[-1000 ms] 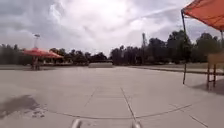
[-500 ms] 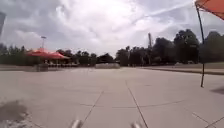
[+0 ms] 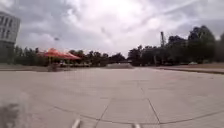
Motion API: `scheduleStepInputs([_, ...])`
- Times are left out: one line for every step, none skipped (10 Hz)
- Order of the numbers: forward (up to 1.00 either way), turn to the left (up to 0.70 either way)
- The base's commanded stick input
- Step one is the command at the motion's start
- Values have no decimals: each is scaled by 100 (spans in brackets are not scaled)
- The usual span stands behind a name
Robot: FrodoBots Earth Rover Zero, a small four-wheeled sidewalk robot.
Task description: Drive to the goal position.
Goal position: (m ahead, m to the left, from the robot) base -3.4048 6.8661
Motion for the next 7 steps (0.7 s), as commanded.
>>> scheduleStepInputs([85, 16])
scheduleStepInputs([85, 0])
scheduleStepInputs([85, -2])
scheduleStepInputs([85, -2])
scheduleStepInputs([85, -2])
scheduleStepInputs([85, -2])
scheduleStepInputs([85, -2])
